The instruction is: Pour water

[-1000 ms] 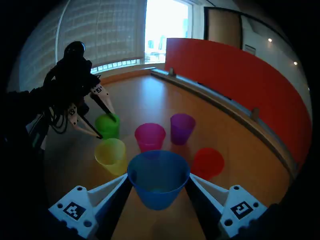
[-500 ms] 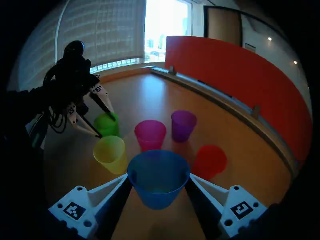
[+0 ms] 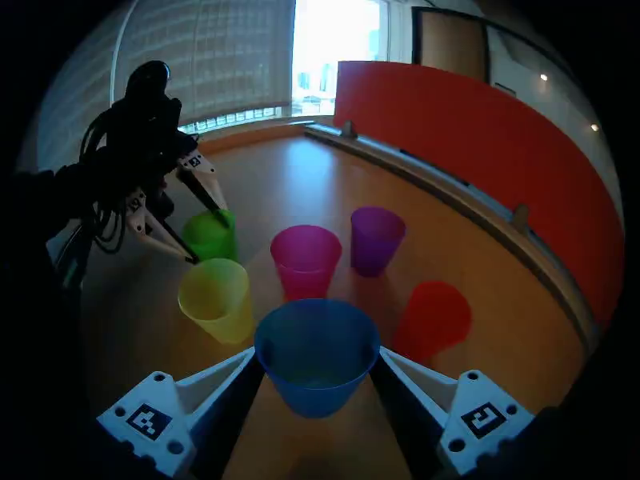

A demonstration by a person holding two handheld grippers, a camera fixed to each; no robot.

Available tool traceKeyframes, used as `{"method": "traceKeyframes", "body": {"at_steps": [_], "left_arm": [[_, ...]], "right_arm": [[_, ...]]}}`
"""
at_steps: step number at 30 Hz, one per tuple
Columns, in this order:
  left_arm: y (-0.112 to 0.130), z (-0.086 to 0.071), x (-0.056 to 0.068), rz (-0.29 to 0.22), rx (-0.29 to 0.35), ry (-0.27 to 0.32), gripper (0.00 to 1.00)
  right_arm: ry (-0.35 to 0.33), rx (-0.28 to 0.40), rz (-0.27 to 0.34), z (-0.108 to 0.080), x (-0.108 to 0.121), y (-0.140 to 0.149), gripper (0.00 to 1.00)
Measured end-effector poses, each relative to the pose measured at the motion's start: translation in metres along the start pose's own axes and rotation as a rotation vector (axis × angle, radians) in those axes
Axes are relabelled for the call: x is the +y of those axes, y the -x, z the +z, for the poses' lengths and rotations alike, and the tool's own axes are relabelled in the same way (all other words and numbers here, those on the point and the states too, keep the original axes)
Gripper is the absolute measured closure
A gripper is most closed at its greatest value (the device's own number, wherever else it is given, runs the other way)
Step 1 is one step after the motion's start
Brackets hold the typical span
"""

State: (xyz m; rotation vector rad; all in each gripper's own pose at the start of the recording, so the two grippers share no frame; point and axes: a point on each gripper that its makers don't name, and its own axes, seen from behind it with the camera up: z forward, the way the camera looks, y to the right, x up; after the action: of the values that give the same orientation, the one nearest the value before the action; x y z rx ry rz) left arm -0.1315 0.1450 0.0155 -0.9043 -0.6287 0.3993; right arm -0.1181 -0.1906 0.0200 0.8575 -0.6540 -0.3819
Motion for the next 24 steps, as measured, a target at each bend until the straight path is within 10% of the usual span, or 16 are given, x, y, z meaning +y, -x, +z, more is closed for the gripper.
{"method": "traceKeyframes", "body": {"at_steps": [24], "left_arm": [[0.019,-0.011,0.001,-0.055,-0.029,0.009,0.01]], "right_arm": [[0.000,-0.030,0.013,0.022,-0.001,0.020,0.10]]}}
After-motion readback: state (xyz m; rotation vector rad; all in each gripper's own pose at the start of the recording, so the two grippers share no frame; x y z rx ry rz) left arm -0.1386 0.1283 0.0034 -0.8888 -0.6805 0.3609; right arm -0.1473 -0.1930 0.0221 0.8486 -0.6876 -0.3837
